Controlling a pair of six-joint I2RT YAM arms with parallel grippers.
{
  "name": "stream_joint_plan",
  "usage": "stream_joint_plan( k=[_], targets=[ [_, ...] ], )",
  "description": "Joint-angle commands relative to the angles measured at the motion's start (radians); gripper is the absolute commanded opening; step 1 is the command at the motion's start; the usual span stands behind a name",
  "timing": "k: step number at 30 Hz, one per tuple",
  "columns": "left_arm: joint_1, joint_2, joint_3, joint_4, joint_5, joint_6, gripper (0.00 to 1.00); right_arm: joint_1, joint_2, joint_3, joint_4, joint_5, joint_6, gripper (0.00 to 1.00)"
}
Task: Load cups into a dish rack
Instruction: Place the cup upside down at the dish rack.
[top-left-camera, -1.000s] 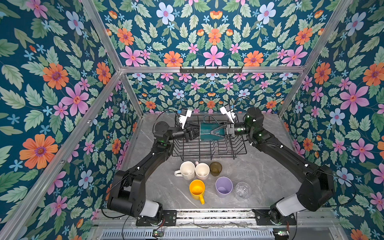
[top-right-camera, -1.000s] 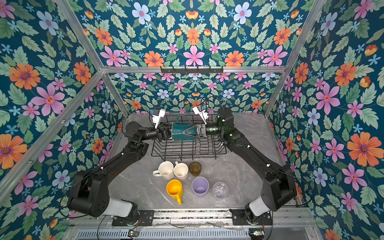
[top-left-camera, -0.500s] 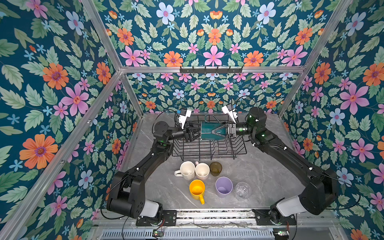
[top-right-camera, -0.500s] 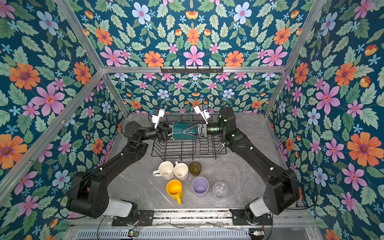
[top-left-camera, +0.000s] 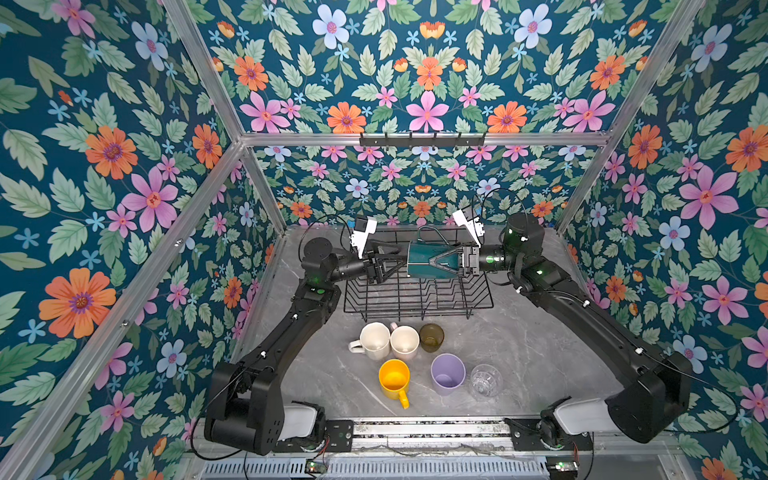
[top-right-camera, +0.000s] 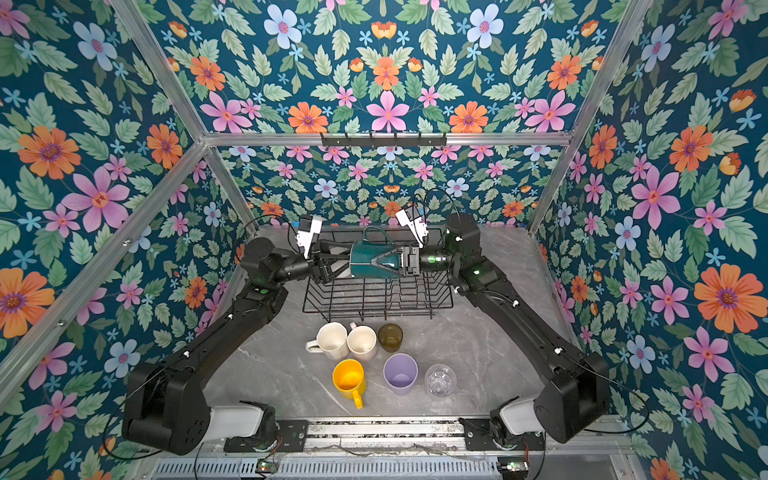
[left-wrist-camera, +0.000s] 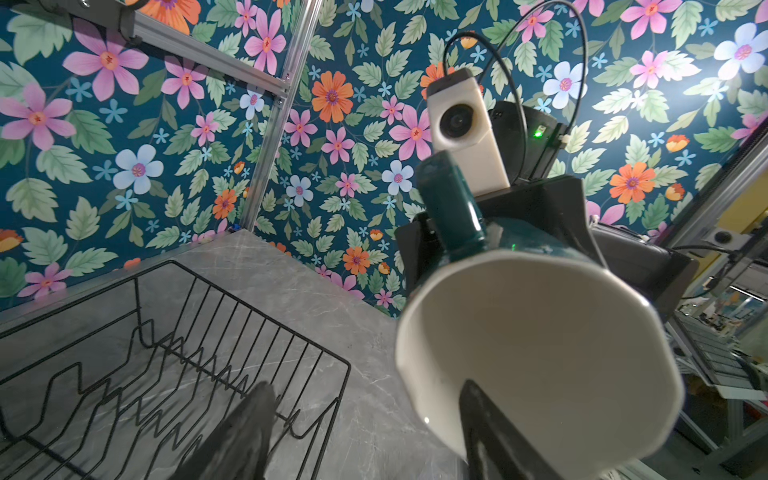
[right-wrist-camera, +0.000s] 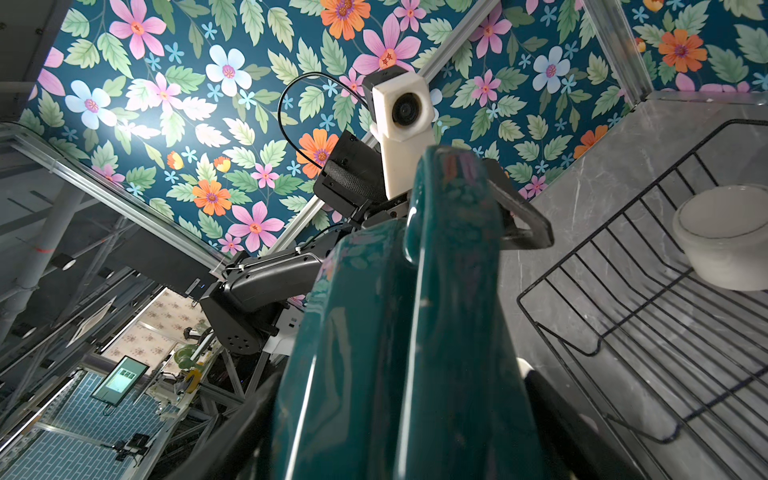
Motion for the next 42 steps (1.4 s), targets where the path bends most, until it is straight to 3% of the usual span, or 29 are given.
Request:
stream_joint_plan(
  k=[1,7,11,15,21,25,31,42],
  targets=[
    [0.023,-0.027,0.002,-0.071,-0.049,0.076,0.72,-0.012,-0.037,0.023,-0.07,0.051,-0.085,0.0],
    [0.079,-0.119,0.009,-0.273,-0.201,0.18,0.75,-0.012,-0.064,0.126,-0.404,0.233,-0.265,0.0],
    [0.084,-0.193,0.026,-0.488,-0.432,0.297,0.79,-0.013,-0.028,0.199,-0.558,0.351,-0.338,0.0],
    [0.087,-0.26,0.001,-0.574,-0.648,0.329,0.86,-0.001,0.042,0.28,-0.677,0.462,-0.389,0.0],
    [0.094,-0.342,-0.048,-0.625,-0.845,0.348,0.98,0.013,0.177,0.411,-0.812,0.589,-0.44,0.0],
    [0.1,-0.383,-0.079,-0.644,-0.929,0.353,1.0,0.036,0.281,0.52,-0.89,0.673,-0.473,0.0],
    [0.118,-0.424,-0.128,-0.661,-0.96,0.356,1.0,0.063,0.475,0.725,-1.006,0.755,-0.504,0.0],
    [0.127,-0.496,-0.134,-0.791,-1.118,0.39,1.0,0.103,0.87,1.246,-1.255,0.878,-0.551,0.0]
  ],
)
